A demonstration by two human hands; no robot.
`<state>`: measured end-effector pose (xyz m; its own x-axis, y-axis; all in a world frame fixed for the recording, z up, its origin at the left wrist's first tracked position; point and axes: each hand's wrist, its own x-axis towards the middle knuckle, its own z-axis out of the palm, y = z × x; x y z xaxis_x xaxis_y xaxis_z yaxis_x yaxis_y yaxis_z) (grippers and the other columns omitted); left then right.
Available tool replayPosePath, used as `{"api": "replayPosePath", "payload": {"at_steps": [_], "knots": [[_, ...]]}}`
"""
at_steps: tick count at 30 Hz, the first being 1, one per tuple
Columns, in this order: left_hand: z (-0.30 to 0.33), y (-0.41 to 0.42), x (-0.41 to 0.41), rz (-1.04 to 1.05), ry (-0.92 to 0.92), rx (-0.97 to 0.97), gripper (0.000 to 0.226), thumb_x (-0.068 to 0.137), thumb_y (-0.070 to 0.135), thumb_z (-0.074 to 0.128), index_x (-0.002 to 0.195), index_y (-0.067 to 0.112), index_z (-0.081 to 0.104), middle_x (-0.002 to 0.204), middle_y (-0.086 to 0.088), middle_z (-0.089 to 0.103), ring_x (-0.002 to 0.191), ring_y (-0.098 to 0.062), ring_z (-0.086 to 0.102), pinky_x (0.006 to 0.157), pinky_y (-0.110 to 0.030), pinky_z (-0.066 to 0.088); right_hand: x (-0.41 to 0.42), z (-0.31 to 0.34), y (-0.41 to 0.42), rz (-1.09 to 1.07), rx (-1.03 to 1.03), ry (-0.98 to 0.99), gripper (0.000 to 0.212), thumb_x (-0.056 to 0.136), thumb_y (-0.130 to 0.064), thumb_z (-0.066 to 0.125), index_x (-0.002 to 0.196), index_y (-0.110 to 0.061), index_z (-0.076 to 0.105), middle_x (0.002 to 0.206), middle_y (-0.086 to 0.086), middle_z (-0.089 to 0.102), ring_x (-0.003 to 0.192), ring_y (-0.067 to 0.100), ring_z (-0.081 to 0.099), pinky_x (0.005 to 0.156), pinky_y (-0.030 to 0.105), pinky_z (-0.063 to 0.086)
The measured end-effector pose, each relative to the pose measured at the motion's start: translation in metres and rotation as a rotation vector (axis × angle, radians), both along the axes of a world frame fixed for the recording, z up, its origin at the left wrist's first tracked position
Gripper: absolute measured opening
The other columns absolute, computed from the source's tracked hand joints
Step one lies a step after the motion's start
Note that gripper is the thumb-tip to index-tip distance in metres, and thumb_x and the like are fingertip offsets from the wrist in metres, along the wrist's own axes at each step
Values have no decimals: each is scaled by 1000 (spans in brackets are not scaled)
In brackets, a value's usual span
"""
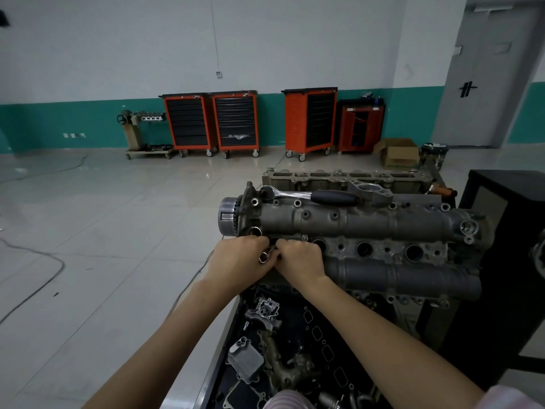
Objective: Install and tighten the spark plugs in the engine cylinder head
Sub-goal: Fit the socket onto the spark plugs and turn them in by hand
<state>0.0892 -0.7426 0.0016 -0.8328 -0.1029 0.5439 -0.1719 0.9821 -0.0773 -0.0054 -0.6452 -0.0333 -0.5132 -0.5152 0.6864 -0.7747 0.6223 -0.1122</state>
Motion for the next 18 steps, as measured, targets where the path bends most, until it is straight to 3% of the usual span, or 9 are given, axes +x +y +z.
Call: {"api": "replayPosePath", "payload": {"at_steps": [3, 6, 10, 12, 15, 18], "knots": [[3, 3, 1, -127, -1, 42, 20, 86, 35, 55, 81, 23, 39, 77, 7, 53, 70, -16, 55, 46, -25, 25, 0, 1, 2, -29, 37, -40, 30, 46, -22, 83, 53, -9, 57, 39, 6, 54, 30, 22, 53, 38, 15, 29], [3, 3, 2, -133, -41, 69, 24, 86, 37, 52, 82, 24, 32, 77, 9, 48, 71, -16, 54, 45, -25, 22, 0, 0, -2, -48, 37, -20, 34, 40, -20, 87, 52, -11, 57, 39, 3, 53, 29, 21, 51, 36, 14, 29], [2, -1, -1, -29, -45, 33, 38, 85, 59, 43, 72, 25, 38, 69, 8, 52, 63, -12, 51, 47, -26, 25, -5, -1, -1, 8, 87, -43, 10, 76, -18, 64, 75, -8, 64, 68, 10, 67, 62, 29, 65, 49, 25, 31], [1, -2, -2, -32, -41, 34, 41, 86, 59, 43, 67, 23, 40, 65, 7, 51, 62, -13, 52, 48, -26, 25, -2, 0, 0, 8, 66, -53, 12, 68, -16, 71, 65, -8, 63, 58, 8, 64, 51, 27, 63, 45, 21, 31], [-1, -8, -1, -99, -30, 31, 35, 90, 46, 48, 67, 21, 42, 66, 6, 52, 66, -17, 56, 50, -26, 26, 2, 4, 1, -24, 15, -16, 34, 42, -21, 87, 48, -10, 55, 38, 4, 52, 30, 22, 51, 38, 14, 27], [-1, -10, 2, -164, -3, 36, 26, 88, 38, 54, 73, 22, 42, 71, 6, 53, 67, -16, 53, 49, -25, 27, 1, 1, 0, -39, 21, 2, 38, 45, -28, 86, 53, -8, 55, 39, 7, 53, 30, 23, 51, 42, 16, 24]]}}
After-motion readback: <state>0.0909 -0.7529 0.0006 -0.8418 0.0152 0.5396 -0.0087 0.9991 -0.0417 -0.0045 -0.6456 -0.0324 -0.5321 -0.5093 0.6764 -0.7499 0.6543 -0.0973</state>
